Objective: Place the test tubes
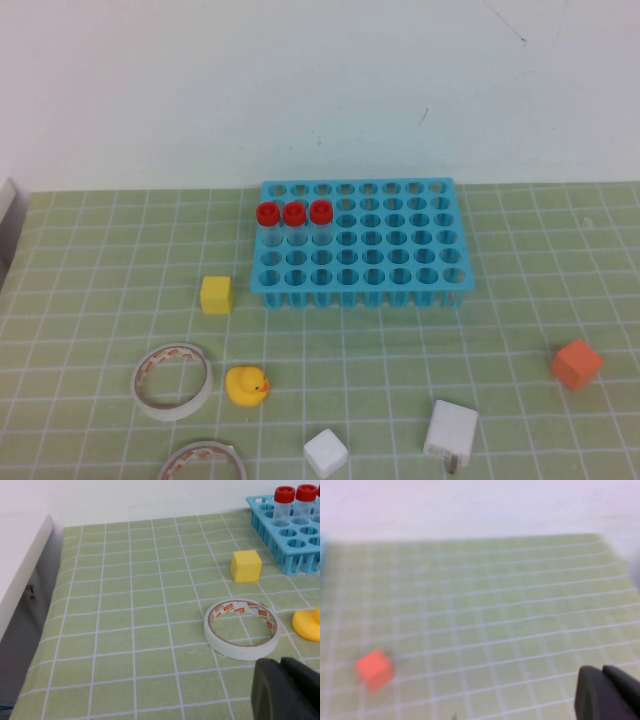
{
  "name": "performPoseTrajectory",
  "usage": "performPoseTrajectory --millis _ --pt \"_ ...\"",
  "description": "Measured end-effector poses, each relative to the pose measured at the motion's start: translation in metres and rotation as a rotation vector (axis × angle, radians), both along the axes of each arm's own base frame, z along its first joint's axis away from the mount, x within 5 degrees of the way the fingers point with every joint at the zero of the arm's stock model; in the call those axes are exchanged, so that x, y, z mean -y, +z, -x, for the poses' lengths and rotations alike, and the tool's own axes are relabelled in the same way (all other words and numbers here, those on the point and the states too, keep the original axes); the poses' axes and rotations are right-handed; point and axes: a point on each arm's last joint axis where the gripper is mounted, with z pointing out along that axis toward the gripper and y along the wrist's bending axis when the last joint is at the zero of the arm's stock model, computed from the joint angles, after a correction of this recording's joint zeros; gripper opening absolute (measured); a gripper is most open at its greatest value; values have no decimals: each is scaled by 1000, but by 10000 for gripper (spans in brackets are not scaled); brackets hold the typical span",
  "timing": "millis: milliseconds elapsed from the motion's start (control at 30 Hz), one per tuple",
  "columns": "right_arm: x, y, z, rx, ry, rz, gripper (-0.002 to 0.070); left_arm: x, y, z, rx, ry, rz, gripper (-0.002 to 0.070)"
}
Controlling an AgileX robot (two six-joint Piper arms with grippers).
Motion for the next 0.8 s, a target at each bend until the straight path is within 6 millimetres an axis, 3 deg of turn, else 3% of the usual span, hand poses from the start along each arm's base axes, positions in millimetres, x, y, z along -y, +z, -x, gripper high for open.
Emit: performPoseTrajectory --millis 233,400,567,800 --pt "1 -10 39 211 -148 -67 -1 0 0 0 1 0 0 -1" --pt "-2 -7 55 330 -147 -69 -1 0 0 0 1 0 0 -1" --pt "-4 -8 53 310 -121 -49 -1 0 0 0 1 0 0 -1" --pt "-22 -12 40 272 170 157 -1 0 0 0 1 0 0 -1"
